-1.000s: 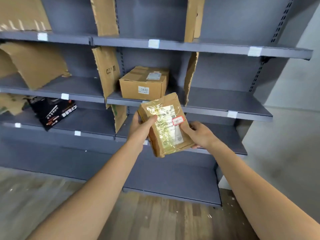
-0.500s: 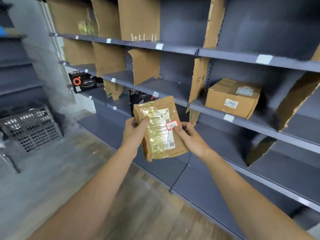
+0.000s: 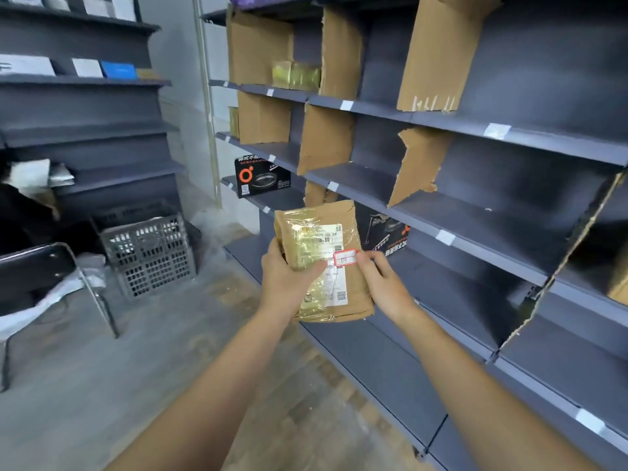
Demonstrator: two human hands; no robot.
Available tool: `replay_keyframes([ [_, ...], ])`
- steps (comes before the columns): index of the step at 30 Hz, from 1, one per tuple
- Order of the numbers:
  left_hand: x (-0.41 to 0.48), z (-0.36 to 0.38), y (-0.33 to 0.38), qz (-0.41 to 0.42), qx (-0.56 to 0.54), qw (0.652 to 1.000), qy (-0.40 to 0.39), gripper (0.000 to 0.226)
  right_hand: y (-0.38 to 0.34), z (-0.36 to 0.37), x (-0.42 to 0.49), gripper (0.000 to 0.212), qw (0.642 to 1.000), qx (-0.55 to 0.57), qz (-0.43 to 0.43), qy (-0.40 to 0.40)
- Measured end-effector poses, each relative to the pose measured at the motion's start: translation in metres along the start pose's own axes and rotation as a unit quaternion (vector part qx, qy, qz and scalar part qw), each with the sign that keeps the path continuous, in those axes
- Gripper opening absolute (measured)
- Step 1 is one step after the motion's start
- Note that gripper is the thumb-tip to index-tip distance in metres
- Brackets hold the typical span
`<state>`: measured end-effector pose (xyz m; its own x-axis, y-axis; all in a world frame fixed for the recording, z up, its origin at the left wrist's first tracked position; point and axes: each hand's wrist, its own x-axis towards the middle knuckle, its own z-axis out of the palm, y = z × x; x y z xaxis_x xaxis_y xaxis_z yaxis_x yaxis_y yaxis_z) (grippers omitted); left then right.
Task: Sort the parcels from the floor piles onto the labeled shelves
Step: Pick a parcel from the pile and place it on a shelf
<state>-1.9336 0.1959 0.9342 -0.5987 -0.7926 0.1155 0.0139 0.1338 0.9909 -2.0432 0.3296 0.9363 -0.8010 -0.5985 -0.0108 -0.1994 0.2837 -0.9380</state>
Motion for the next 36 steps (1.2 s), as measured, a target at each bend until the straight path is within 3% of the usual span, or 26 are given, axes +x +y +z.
replay_keyframes([
  [4, 0.065, -0.034, -0.007, -0.006, 0.007, 1.000, 0.019, 0.065, -0.024, 0.049, 0.056, 0.035, 1.000, 0.012, 0.008, -0.008],
  [13, 0.222, -0.083, -0.010, -0.009, 0.001, 0.999, 0.042, 0.046, -0.067, 0.133, 0.216, 0.041, 0.999, 0.024, -0.005, -0.046],
  [26, 0.525, -0.104, -0.010, 0.003, 0.027, 0.996, 0.084, 0.061, -0.134, 0.223, 0.510, 0.044, 0.997, 0.040, -0.022, -0.068],
  [36, 0.725, -0.154, -0.051, 0.002, 0.004, 0.999, 0.044, 0.053, -0.160, 0.324, 0.678, 0.039, 0.999, 0.039, -0.007, -0.028],
])
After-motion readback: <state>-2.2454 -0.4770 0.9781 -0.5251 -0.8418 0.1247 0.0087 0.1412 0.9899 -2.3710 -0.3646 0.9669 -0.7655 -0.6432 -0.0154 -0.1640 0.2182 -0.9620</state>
